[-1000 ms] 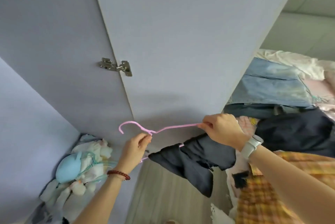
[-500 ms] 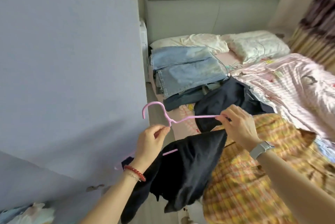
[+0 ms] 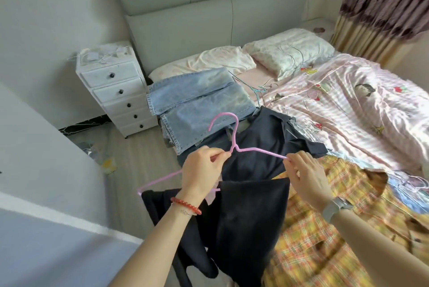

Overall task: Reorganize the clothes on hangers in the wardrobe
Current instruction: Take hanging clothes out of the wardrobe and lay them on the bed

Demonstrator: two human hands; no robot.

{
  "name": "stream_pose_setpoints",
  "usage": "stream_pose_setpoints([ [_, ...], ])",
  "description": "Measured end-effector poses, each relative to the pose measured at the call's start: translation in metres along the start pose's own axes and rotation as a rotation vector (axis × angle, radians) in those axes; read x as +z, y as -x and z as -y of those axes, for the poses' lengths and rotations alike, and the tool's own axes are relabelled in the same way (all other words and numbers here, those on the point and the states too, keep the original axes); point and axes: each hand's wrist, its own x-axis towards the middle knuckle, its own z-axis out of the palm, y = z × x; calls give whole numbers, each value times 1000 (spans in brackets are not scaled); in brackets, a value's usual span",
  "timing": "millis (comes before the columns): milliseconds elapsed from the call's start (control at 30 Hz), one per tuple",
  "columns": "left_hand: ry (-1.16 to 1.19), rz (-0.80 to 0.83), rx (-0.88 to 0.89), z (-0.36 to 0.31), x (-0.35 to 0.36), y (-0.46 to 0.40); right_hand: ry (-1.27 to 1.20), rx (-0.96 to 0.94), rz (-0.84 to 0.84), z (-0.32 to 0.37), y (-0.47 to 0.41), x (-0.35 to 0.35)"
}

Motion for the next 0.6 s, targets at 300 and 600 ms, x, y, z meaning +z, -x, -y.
stream_pose_setpoints([
  [300,-113,-388,81,34,-30,-64,-96,-109,7,66,-50,30],
  [600,-138,-754,-32,13,-50,-186,-509,128,-120,104,-166,76],
])
